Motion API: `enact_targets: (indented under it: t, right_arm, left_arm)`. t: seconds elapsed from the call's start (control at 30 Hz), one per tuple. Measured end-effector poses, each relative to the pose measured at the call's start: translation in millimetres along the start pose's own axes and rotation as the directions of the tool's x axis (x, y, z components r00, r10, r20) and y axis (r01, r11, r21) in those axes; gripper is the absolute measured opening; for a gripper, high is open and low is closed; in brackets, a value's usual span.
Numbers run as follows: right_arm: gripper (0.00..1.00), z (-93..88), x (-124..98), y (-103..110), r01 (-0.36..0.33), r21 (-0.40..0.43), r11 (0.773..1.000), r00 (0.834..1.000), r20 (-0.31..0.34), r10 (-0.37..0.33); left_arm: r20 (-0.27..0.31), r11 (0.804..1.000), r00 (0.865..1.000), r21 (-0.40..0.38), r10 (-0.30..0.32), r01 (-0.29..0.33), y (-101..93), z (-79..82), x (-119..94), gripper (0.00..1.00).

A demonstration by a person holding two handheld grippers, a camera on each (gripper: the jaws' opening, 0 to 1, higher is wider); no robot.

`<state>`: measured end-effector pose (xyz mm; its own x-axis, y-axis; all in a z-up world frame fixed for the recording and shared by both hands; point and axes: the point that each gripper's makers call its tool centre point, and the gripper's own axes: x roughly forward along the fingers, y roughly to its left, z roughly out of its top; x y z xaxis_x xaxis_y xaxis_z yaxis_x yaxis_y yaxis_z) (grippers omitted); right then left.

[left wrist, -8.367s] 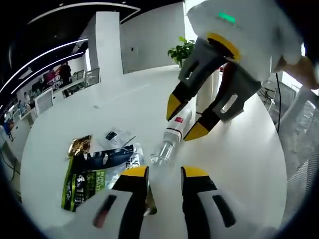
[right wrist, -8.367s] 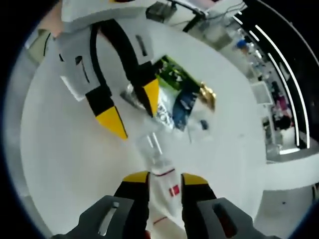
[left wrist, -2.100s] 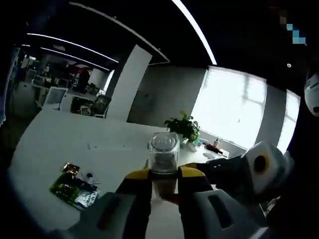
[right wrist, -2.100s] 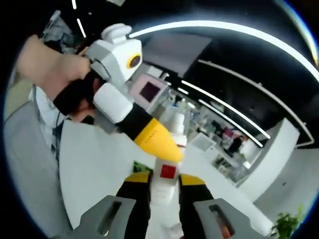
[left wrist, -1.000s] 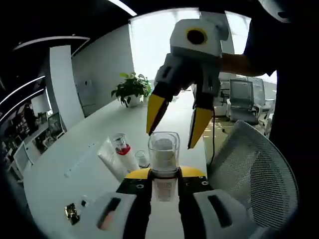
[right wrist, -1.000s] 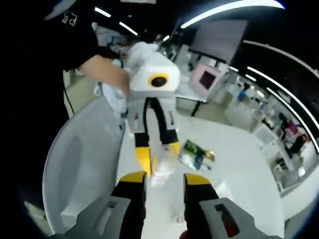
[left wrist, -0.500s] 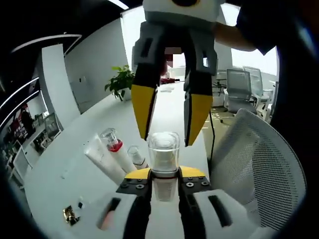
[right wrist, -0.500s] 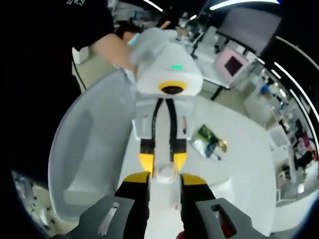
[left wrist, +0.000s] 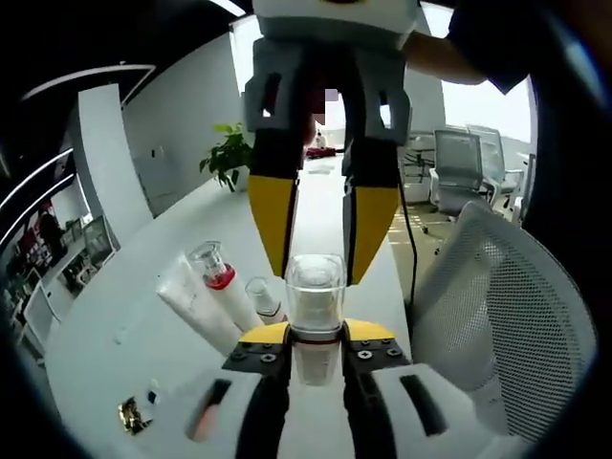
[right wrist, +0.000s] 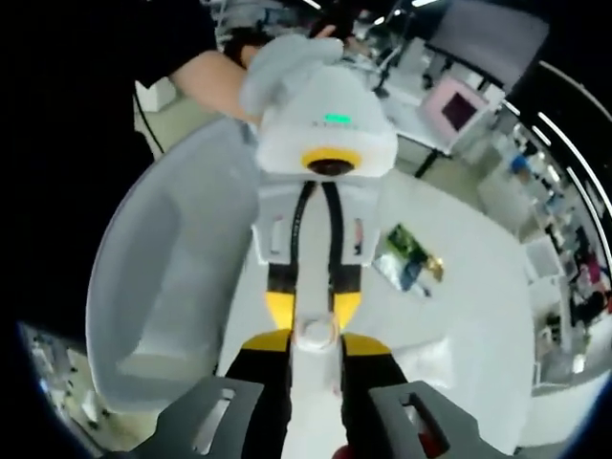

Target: Arrange the skincare products in the storage area until every visible bottle or jar stands upright without overlapping.

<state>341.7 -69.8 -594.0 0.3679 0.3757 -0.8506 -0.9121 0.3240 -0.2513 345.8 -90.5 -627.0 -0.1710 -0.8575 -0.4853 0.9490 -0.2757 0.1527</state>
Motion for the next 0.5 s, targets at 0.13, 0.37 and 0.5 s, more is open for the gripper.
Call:
enact_targets:
  t: [0.13, 0.37, 0.5]
  right_arm:
    - [0.09, -6.7, 6.1, -2.9, -0.004, -0.007, 1.0, 1.0, 0.014, 0.004]
    - [0.09, -16.2, 16.1, -10.3, -0.009, 0.008, 1.0, 1.0, 0.009, 0.009]
    - [0.09, -24.8, 26.6, -17.6, -0.009, 0.029, 1.0, 1.0, 0.005, 0.009]
  left_arm:
    - [-0.004, 1.0, 1.0, -0.002, 0.018, -0.018, 1.8, -2.7, 7.0, 0.24]
    - [-0.001, 0.999, 0.999, -0.029, 0.039, -0.039, 13.0, -17.1, 20.5, 0.28]
    - [-0.006, 0.998, 0.998, -0.041, 0.056, -0.056, 18.5, -26.4, 27.3, 0.32]
